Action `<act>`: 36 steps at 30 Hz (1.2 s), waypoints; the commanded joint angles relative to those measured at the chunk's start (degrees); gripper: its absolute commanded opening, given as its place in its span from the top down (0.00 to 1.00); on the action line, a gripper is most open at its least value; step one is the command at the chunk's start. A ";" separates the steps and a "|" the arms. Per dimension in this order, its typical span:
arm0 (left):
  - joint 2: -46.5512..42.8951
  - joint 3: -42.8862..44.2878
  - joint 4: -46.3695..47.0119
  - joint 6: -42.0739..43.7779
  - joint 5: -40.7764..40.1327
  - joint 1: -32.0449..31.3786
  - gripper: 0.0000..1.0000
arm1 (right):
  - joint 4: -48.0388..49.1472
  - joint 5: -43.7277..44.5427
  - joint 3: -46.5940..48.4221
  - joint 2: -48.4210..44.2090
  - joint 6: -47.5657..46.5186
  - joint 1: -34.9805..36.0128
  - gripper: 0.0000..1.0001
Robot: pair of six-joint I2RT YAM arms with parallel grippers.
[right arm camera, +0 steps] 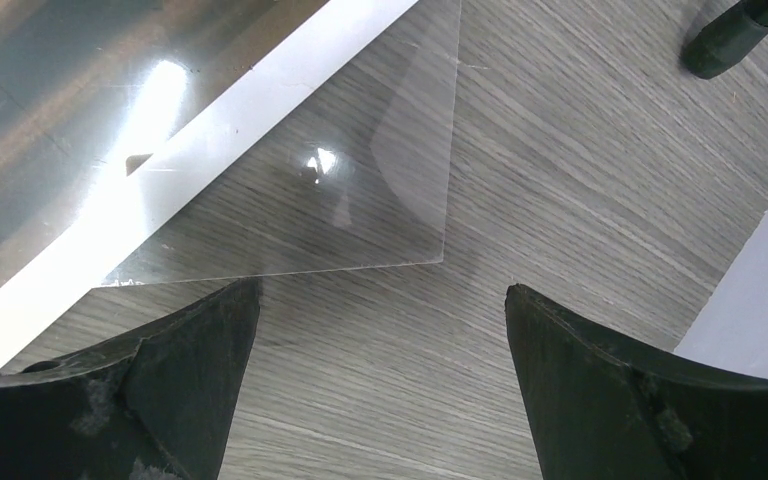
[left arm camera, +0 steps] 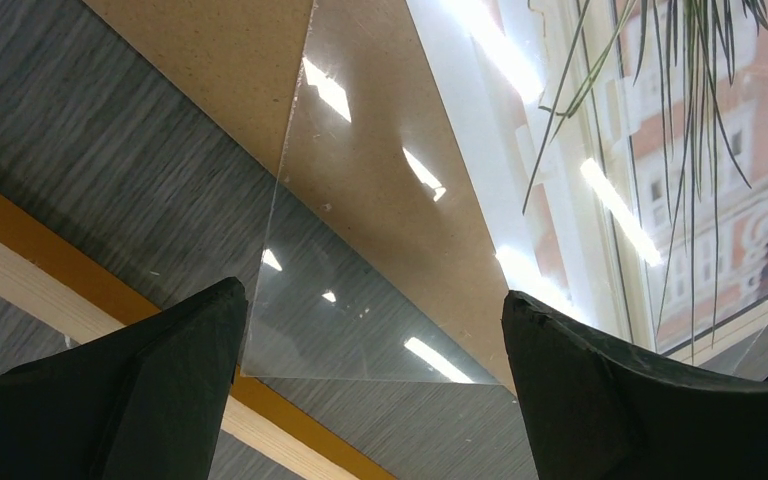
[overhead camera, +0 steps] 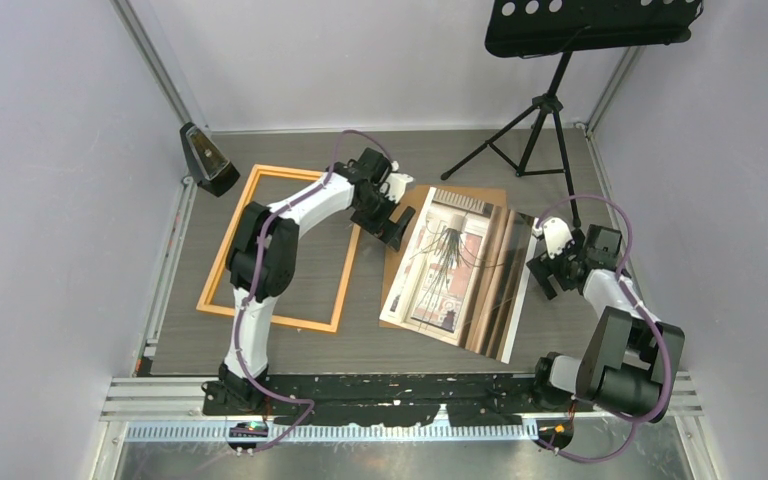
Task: Put the photo into the frame
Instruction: Pick up the photo frame item at the center of the board.
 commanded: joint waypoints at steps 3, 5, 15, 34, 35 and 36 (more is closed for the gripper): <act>-0.06 -0.63 -0.51 -0.71 2.38 0.26 0.03 | 0.63 0.65 0.85 1.25 1.91 0.94 0.00; 0.06 -0.96 -0.19 -0.62 1.87 0.33 0.03 | 0.59 0.70 0.92 1.24 1.91 0.99 0.00; 4.17 5.50 -3.66 -0.55 1.06 0.26 0.03 | 0.20 1.22 1.02 1.29 1.72 1.11 0.00; -0.73 -5.43 -2.46 -2.18 10.07 0.31 0.10 | -0.76 0.25 1.84 0.26 2.09 1.16 0.00; -1.26 -6.18 -2.37 -1.92 10.34 0.27 0.11 | -0.79 0.23 1.67 0.35 2.09 1.16 0.00; -1.67 -6.88 -2.41 -1.72 10.98 0.42 0.11 | -0.71 0.15 1.58 0.35 2.02 1.20 0.00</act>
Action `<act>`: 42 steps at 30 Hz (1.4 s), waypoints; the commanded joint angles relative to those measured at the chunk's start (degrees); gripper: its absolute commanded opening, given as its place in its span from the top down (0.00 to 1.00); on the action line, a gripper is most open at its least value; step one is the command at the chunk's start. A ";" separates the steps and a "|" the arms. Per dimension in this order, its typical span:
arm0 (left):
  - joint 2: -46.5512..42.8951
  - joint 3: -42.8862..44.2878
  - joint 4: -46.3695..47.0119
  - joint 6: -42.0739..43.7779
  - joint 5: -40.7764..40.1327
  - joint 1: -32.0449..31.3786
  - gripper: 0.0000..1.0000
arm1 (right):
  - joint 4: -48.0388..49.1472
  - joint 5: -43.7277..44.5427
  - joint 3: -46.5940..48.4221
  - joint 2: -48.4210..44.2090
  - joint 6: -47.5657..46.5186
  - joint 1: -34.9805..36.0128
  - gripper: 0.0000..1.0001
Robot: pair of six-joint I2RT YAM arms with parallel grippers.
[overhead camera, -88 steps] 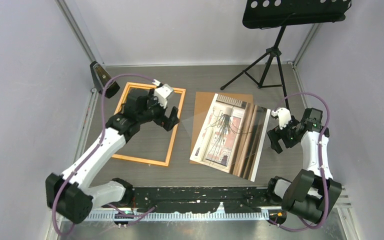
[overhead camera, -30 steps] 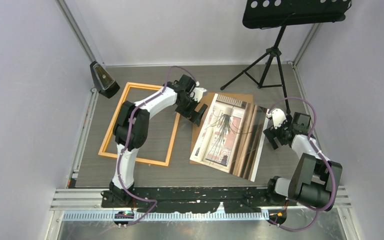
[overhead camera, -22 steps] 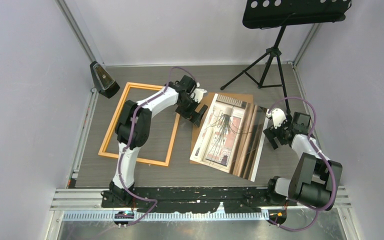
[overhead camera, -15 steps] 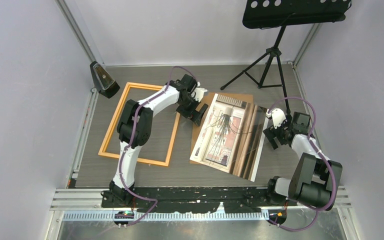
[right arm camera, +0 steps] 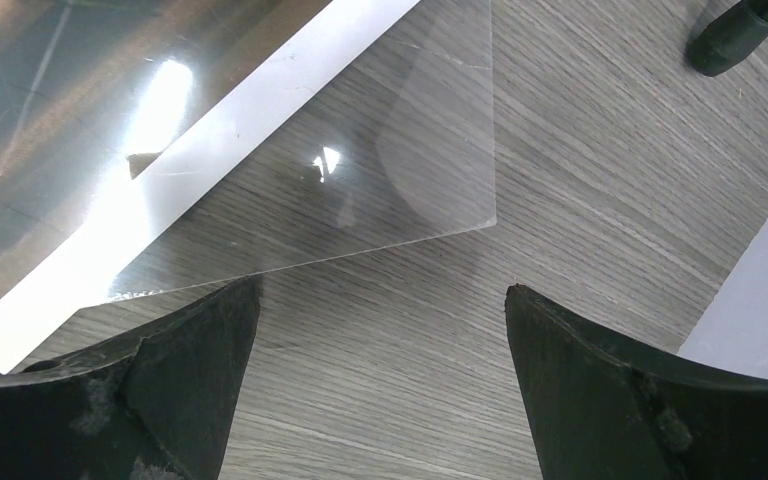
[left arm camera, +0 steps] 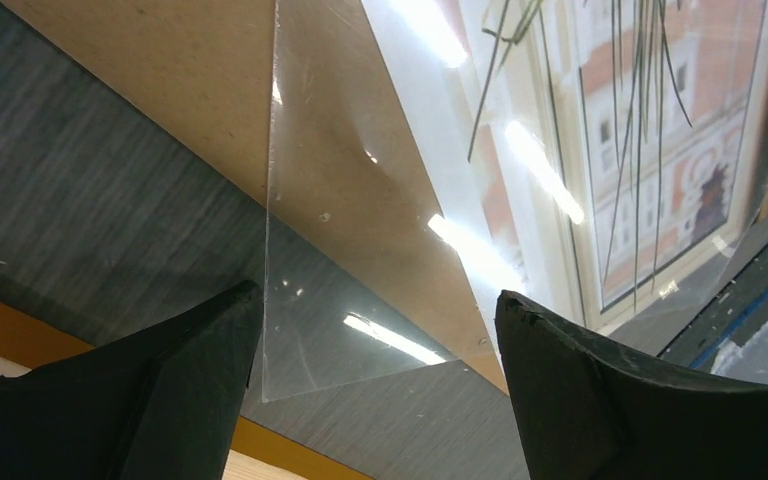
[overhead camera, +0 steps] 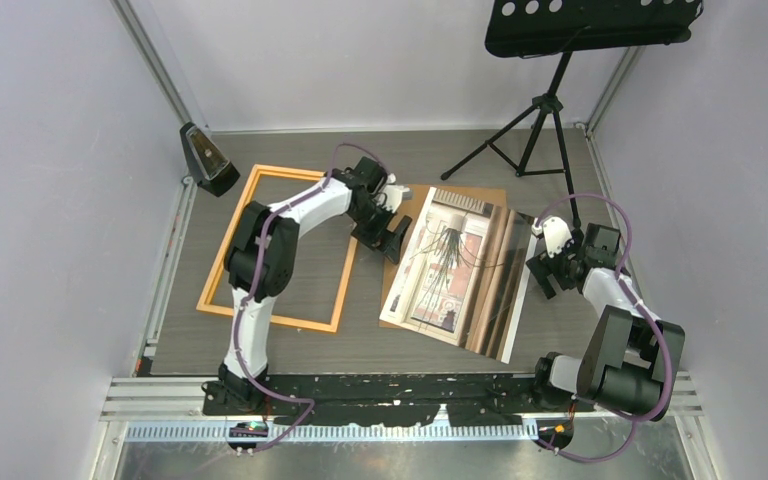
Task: Put the photo into the frame
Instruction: Pick up the photo frame item at the center of the board.
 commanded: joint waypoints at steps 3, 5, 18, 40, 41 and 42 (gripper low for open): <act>-3.03 -5.49 -1.31 0.02 6.07 0.64 0.11 | 0.00 -1.02 0.32 0.07 0.36 0.68 0.00; -3.40 -6.82 -1.33 0.08 8.07 1.32 0.12 | 0.53 -1.25 -0.06 0.19 0.30 1.02 0.00; -5.88 -15.07 2.21 0.42 15.83 3.36 0.18 | 3.45 -3.16 -0.69 0.52 1.59 3.11 0.00; -8.71 -21.50 7.17 -0.51 30.64 6.19 0.34 | 6.82 -1.02 -2.76 -0.49 4.12 7.69 0.00; -8.85 -21.59 7.27 -0.47 30.92 6.24 0.34 | 7.03 -0.74 -2.98 -0.49 4.28 7.83 0.00; -8.97 -21.52 7.29 -0.37 31.23 6.25 0.36 | 7.16 -0.54 -3.07 -0.49 4.35 8.04 0.00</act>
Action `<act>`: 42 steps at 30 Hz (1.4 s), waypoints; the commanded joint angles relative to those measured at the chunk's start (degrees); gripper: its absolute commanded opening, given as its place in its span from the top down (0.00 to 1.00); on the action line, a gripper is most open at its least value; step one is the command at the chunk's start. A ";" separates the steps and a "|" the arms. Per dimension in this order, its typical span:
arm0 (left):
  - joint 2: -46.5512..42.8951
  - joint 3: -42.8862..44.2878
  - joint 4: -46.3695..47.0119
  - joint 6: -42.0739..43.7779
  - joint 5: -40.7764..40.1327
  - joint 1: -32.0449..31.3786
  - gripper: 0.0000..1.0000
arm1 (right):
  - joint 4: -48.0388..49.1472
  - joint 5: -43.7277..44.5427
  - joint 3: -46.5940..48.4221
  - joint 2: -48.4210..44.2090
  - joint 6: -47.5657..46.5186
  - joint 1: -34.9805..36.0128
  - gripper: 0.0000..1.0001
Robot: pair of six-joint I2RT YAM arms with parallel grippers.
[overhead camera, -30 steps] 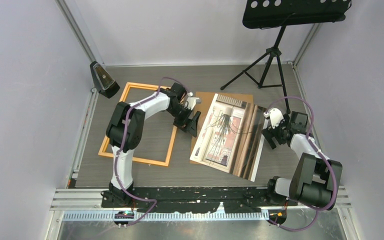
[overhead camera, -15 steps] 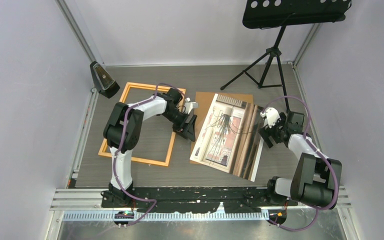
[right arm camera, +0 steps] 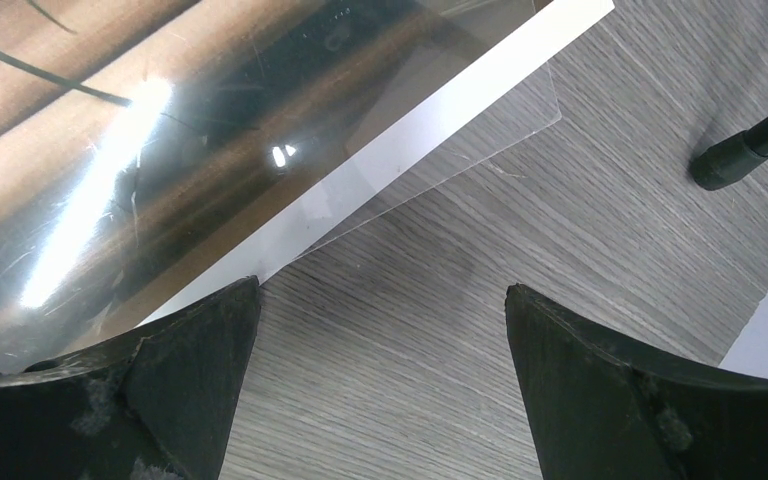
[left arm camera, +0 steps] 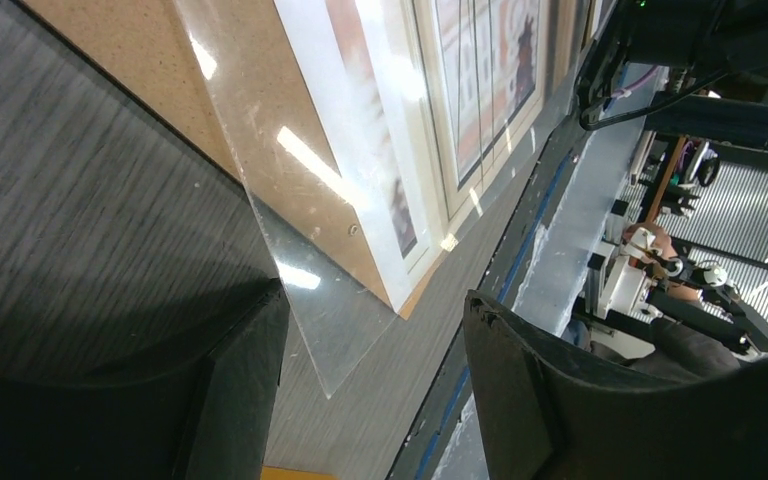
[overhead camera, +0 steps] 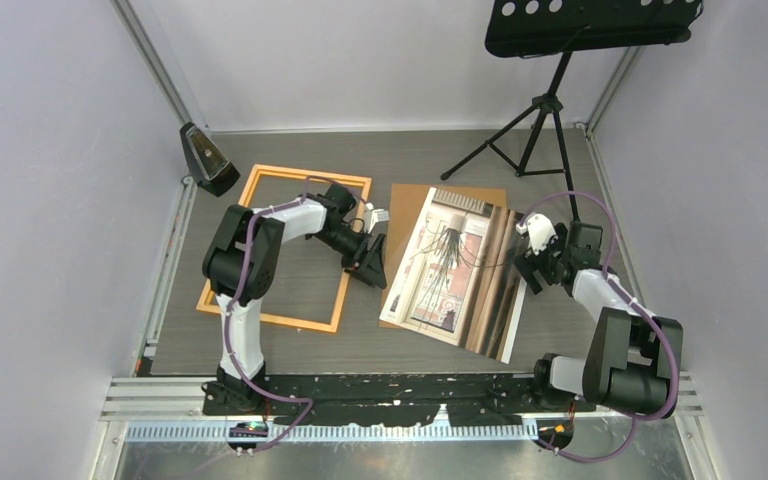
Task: Put the photo into the frame
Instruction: Pick up the photo frame item at the center of the board.
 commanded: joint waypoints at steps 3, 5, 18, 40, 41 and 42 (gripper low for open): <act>-3.02 -0.15 1.73 -0.14 5.52 0.29 0.39 | 1.50 0.37 -1.43 -0.75 1.98 1.53 0.00; -3.32 0.07 1.47 0.16 6.34 0.38 0.40 | 1.61 0.45 -1.44 -0.65 2.13 1.59 0.00; -2.80 -0.08 3.77 -3.92 10.37 0.65 0.43 | 3.03 1.00 -2.20 -1.22 3.43 1.67 0.00; -4.09 -7.77 27.92 -26.38 11.25 -1.08 0.48 | 6.83 1.60 -5.22 -4.21 6.58 2.44 0.01; -4.02 -7.92 29.00 -27.26 11.41 -1.18 0.47 | 6.78 1.64 -5.28 -4.41 6.63 2.57 0.01; -3.83 -8.17 30.60 -28.45 11.76 -1.25 0.48 | 6.77 1.83 -5.29 -4.46 6.67 2.65 0.01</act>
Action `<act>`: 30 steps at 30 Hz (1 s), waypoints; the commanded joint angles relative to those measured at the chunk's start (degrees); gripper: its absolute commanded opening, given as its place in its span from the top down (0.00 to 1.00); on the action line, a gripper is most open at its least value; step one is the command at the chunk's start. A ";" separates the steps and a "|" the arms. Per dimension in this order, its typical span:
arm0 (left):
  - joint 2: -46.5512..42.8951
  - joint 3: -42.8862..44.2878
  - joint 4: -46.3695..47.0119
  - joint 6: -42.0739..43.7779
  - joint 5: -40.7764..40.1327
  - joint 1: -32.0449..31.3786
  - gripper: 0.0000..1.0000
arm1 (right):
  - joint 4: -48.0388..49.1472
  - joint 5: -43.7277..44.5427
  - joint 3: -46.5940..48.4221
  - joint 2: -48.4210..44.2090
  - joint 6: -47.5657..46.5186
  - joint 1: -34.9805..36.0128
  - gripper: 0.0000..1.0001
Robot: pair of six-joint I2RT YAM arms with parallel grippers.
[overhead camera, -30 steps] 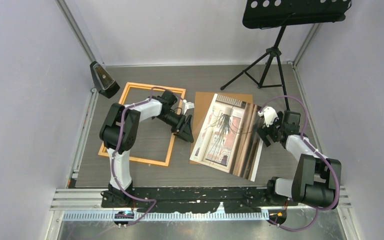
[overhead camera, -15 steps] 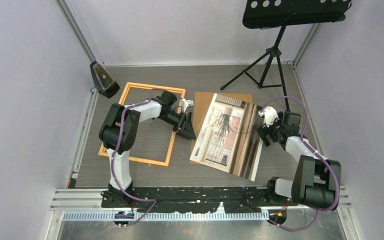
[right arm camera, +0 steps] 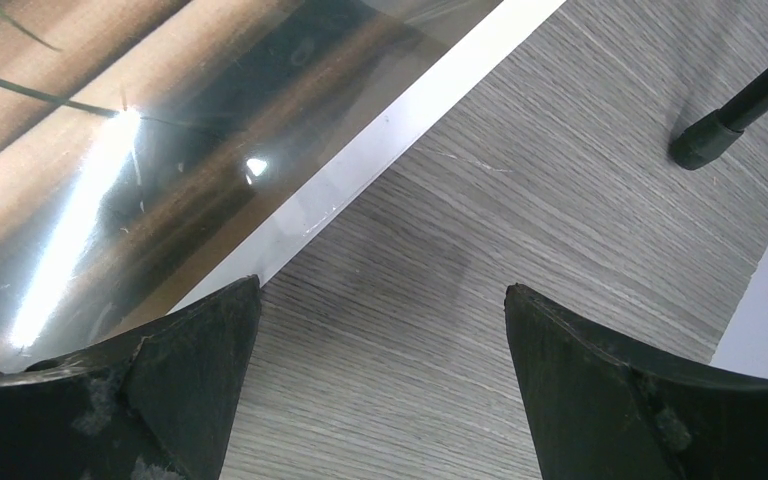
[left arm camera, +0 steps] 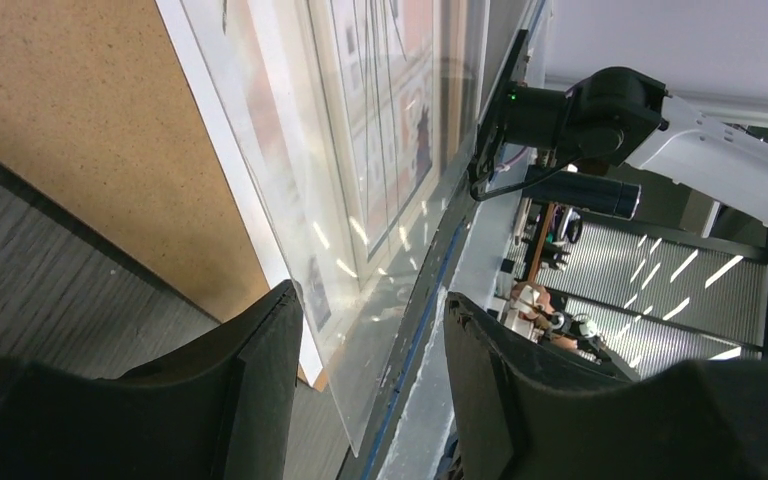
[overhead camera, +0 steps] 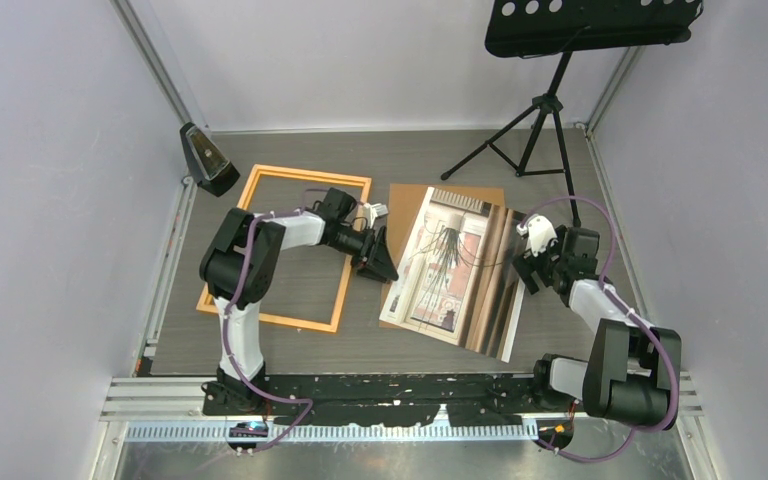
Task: Put the photo into the frame
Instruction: Pick up the photo frame item at the center of the board.
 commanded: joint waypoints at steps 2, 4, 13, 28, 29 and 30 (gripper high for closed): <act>-1.76 -1.09 11.72 -8.22 3.81 -1.14 0.48 | 0.32 -0.52 -1.11 -1.37 1.74 1.31 0.01; -1.60 -1.71 14.33 -10.34 4.11 -1.77 0.48 | 0.33 -0.24 -1.18 -1.42 1.81 1.58 0.01; -0.13 -5.46 30.51 -21.87 4.28 -3.07 0.50 | 0.33 0.19 -1.28 -1.36 1.74 2.01 0.01; 0.32 -1.63 21.62 -17.10 -1.32 -5.22 0.86 | 0.27 0.43 -1.50 -2.46 2.22 2.17 0.01; 0.15 -1.64 21.36 -16.90 -1.43 -5.22 0.90 | 0.28 0.45 -1.43 -2.55 2.29 2.22 0.01; 0.00 -1.63 21.10 -16.70 -1.61 -5.18 0.97 | 0.31 0.60 -1.31 -2.58 2.45 2.18 0.01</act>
